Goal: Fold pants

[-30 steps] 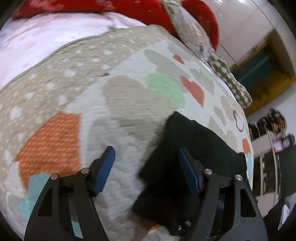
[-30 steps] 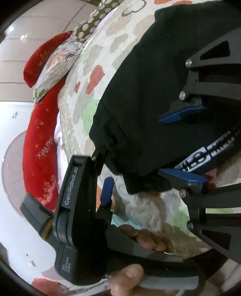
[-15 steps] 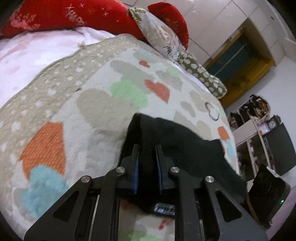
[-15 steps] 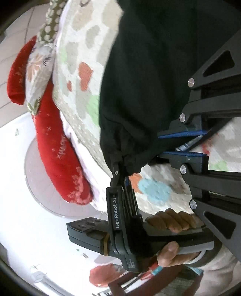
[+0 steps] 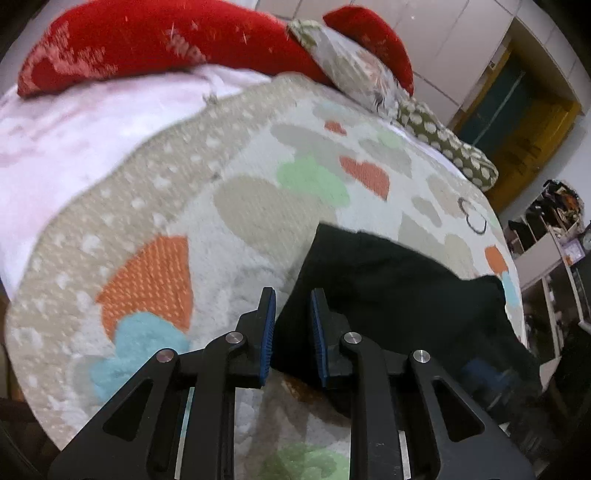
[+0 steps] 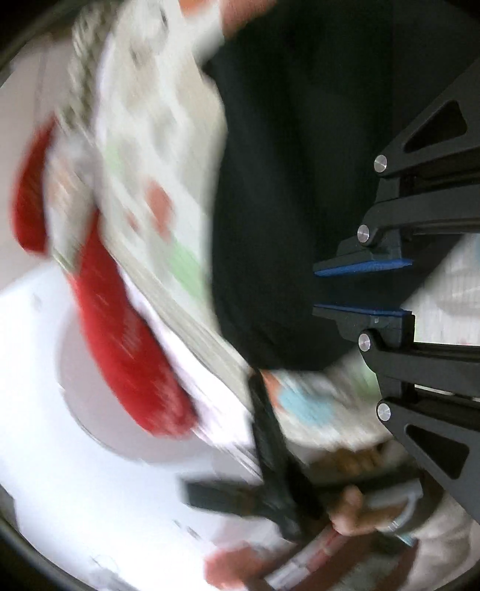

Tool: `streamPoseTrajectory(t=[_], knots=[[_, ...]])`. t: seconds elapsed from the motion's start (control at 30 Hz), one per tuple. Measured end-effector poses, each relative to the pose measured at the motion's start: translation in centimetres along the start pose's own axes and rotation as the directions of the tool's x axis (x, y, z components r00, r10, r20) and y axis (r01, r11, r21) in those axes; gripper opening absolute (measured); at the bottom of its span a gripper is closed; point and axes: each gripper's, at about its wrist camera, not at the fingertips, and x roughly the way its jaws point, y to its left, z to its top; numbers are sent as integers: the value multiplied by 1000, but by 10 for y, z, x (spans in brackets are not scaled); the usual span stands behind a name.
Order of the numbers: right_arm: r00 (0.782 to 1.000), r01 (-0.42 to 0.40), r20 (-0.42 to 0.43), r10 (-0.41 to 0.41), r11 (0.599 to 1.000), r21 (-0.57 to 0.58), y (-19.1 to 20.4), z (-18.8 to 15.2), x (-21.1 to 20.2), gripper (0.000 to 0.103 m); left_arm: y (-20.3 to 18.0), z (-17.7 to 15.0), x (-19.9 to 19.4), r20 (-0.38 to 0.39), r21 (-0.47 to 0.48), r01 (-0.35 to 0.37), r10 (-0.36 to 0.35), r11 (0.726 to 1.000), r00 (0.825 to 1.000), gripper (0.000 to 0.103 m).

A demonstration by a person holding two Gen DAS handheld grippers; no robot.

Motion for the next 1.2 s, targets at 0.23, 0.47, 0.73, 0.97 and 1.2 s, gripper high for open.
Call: streamPoseTrajectory(t=[0.23, 0.47, 0.73, 0.97, 1.2], knots=[[939, 322, 80, -333, 939, 123, -87, 37, -30, 47, -34, 7, 27, -11, 79, 65, -64, 995, 998, 17], [910, 414, -12, -414, 910, 13, -106, 50, 13, 28, -77, 10, 73, -63, 163, -15, 26, 986, 998, 17], [886, 463, -26, -462, 885, 51, -126, 43, 20, 28, -81, 7, 70, -15, 211, -65, 70, 975, 997, 24], [921, 382, 39, -387, 919, 98, -96, 21, -31, 28, -90, 0, 54, -12, 233, -72, 77, 970, 997, 25], [925, 379, -22, -379, 920, 99, -83, -21, -44, 28, -104, -14, 35, -11, 257, -46, 51, 965, 999, 25]])
